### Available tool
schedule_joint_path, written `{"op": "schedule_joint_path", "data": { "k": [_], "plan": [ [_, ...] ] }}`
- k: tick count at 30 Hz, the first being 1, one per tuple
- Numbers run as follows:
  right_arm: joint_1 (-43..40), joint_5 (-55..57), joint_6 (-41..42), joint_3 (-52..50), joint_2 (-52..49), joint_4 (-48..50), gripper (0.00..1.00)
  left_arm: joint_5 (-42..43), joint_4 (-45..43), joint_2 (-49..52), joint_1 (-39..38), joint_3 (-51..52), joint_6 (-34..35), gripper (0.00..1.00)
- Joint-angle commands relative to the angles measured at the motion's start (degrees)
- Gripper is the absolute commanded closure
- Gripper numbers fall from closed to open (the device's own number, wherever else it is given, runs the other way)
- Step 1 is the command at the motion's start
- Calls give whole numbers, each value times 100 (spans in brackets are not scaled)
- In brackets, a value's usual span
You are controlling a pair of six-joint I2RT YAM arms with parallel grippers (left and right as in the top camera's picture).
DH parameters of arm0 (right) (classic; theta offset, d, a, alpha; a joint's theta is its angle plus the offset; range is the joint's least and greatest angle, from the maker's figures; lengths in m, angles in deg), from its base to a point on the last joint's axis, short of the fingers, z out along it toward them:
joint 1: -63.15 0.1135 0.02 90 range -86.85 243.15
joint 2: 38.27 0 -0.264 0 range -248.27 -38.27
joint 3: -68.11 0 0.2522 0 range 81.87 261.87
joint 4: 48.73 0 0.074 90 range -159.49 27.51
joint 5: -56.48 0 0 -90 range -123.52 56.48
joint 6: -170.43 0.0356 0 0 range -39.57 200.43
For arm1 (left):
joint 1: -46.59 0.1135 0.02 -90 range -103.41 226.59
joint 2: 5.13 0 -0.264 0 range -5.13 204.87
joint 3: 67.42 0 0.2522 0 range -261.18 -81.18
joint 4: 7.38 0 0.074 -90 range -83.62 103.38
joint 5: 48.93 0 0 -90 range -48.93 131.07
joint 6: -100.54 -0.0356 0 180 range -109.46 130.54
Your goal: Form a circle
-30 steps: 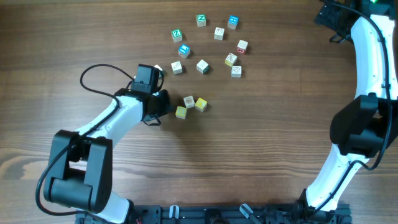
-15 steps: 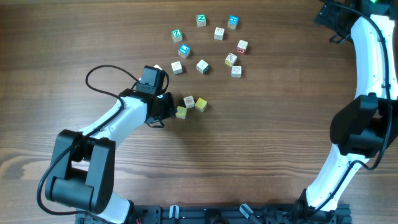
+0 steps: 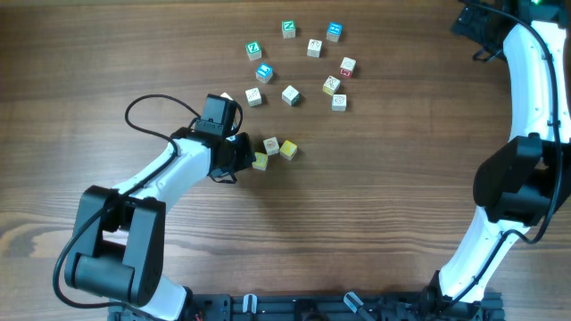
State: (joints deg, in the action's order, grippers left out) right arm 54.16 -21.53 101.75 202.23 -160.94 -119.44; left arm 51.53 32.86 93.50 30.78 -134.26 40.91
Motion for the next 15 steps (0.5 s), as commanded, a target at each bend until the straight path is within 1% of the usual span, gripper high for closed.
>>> {"op": "schedule_joint_path", "data": {
  "k": [1, 15],
  "plan": [
    [24, -48, -28, -7, -76, -2, 0, 155, 15, 61, -22, 59, 59, 96],
    [24, -48, -28, -7, -76, -2, 0, 157, 76, 61, -22, 59, 57, 96]
  ]
}}
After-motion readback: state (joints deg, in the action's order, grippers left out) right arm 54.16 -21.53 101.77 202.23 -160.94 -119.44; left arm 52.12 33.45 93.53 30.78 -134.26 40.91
